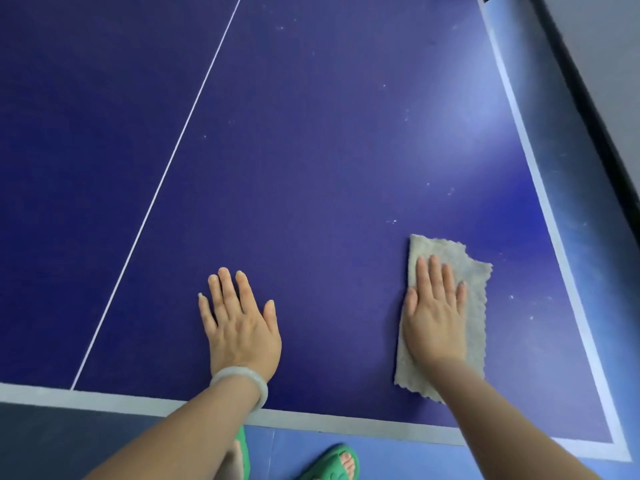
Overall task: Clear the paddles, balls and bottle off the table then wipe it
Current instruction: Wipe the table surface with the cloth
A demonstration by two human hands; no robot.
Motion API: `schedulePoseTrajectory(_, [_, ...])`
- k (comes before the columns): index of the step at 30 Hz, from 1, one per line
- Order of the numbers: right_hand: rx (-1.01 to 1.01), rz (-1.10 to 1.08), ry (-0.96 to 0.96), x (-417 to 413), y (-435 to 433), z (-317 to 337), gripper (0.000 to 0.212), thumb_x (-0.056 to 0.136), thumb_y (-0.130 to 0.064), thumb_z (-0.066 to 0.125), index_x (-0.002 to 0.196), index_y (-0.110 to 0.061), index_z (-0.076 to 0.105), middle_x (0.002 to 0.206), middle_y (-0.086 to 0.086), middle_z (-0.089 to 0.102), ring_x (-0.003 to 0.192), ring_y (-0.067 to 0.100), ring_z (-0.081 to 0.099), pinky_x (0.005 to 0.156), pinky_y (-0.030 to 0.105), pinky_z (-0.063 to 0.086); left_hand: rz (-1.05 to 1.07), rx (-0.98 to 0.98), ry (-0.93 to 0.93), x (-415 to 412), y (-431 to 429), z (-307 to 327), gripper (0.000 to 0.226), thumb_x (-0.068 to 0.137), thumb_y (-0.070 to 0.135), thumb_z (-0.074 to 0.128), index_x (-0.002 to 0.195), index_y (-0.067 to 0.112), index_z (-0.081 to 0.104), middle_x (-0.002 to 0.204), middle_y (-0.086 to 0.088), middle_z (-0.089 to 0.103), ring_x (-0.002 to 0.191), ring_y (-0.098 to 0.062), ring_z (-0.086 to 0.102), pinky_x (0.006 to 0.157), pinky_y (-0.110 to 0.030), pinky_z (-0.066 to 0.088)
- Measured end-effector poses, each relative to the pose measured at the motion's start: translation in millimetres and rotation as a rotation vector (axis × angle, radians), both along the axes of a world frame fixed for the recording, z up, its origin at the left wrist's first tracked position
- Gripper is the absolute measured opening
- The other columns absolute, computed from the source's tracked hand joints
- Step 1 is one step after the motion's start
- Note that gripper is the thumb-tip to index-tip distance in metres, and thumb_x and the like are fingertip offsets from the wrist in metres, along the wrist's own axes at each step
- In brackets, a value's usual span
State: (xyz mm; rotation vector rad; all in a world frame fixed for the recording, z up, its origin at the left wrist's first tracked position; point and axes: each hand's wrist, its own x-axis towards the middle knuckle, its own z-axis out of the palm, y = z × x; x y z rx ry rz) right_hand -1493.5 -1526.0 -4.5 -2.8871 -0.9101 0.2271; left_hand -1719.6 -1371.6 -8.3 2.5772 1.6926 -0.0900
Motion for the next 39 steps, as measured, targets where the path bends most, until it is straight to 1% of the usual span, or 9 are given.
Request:
schedulePoseTrajectory(3, [0.021, -0.011, -0.038, -43, 2, 1, 0.061, 0.098, -0.037, 0.012, 0.157, -0.020, 0.015, 0.164, 0.001, 0.011, 0.152, 0.021, 0.006, 0.123, 0.046, 0.001, 0.000, 0.007, 0.000, -1, 0, -3, 0.070, 0.096, 0.045, 0.022, 0.152, 0.002, 0.023, 0.159, -0.020, 0.019, 0.149, -0.035, 0.014, 0.120, -0.054, 0.013])
schedulePoseTrajectory(11, [0.056, 0.657, 0.028, -12, 80, 3, 0.053, 0.105, -0.034, 0.026, 0.157, -0.025, 0.016, 0.164, -0.006, 0.009, 0.152, 0.016, 0.000, 0.123, 0.043, 0.000, 0.007, 0.023, -0.008, -2, 0, -2, 0.065, 0.101, 0.043, 0.023, 0.151, 0.002, 0.025, 0.159, -0.021, 0.021, 0.149, -0.035, 0.016, 0.120, -0.054, 0.015])
schedulePoseTrajectory(16, [0.033, -0.043, 0.048, 74, 54, 2, 0.056, 0.104, -0.033, 0.022, 0.158, -0.024, 0.008, 0.165, -0.003, 0.003, 0.152, 0.018, -0.002, 0.122, 0.045, -0.003, 0.004, -0.011, 0.029, 0, 0, 0, 0.072, 0.097, 0.050, 0.015, 0.153, 0.005, 0.018, 0.161, -0.018, 0.016, 0.150, -0.034, 0.012, 0.121, -0.053, 0.013])
schedulePoseTrajectory(20, [0.052, -0.212, -0.004, 24, 45, 0, 0.057, 0.104, -0.031, 0.024, 0.157, -0.017, 0.010, 0.165, 0.004, 0.007, 0.152, 0.024, 0.003, 0.121, 0.050, 0.000, 0.009, -0.017, 0.023, 0, 0, 2, 0.072, 0.096, 0.049, 0.016, 0.153, 0.004, 0.021, 0.161, -0.019, 0.017, 0.150, -0.034, 0.012, 0.120, -0.054, 0.012])
schedulePoseTrajectory(22, [0.067, -0.106, -0.030, -22, 58, 0, 0.057, 0.103, -0.031, 0.028, 0.157, -0.016, 0.014, 0.164, 0.004, 0.010, 0.152, 0.024, 0.005, 0.122, 0.049, 0.000, 0.002, -0.013, 0.016, 0, 0, 3, 0.072, 0.096, 0.048, 0.018, 0.153, 0.003, 0.022, 0.160, -0.019, 0.017, 0.150, -0.034, 0.012, 0.121, -0.054, 0.012])
schedulePoseTrajectory(25, [0.078, 0.336, -0.034, -83, 82, -3, 0.058, 0.102, -0.034, 0.024, 0.157, -0.020, 0.016, 0.164, 0.001, 0.010, 0.152, 0.021, 0.003, 0.123, 0.048, 0.000, 0.003, -0.009, 0.001, 1, -1, 4, 0.072, 0.096, 0.047, 0.019, 0.152, 0.002, 0.023, 0.160, -0.020, 0.018, 0.150, -0.034, 0.012, 0.120, -0.054, 0.012])
schedulePoseTrajectory(29, [0.083, 0.669, 0.016, -69, 83, -1, 0.056, 0.103, -0.037, 0.021, 0.157, -0.025, 0.016, 0.164, -0.005, 0.009, 0.152, 0.017, 0.000, 0.123, 0.046, 0.001, 0.010, -0.009, 0.013, 2, -1, 4, 0.072, 0.096, 0.047, 0.017, 0.152, 0.003, 0.022, 0.161, -0.019, 0.017, 0.150, -0.033, 0.011, 0.121, -0.053, 0.012])
schedulePoseTrajectory(35, [0.042, 0.033, -0.018, 4, 9, -3, 0.056, 0.104, -0.034, 0.024, 0.158, -0.025, 0.012, 0.165, -0.005, 0.006, 0.152, 0.016, -0.001, 0.123, 0.043, -0.003, 0.011, -0.022, 0.018, 1, 0, 3, 0.073, 0.096, 0.050, 0.012, 0.153, 0.005, 0.020, 0.161, -0.018, 0.017, 0.150, -0.034, 0.012, 0.121, -0.053, 0.011])
schedulePoseTrajectory(39, [0.021, 0.018, -0.023, -25, -26, -4, 0.061, 0.098, -0.040, 0.005, 0.157, -0.024, 0.004, 0.164, -0.006, -0.002, 0.151, 0.013, -0.008, 0.123, 0.041, -0.008, 0.012, -0.013, -0.016, 0, 0, 3, 0.072, 0.096, 0.049, 0.018, 0.152, 0.003, 0.023, 0.160, -0.020, 0.019, 0.149, -0.034, 0.014, 0.121, -0.053, 0.012])
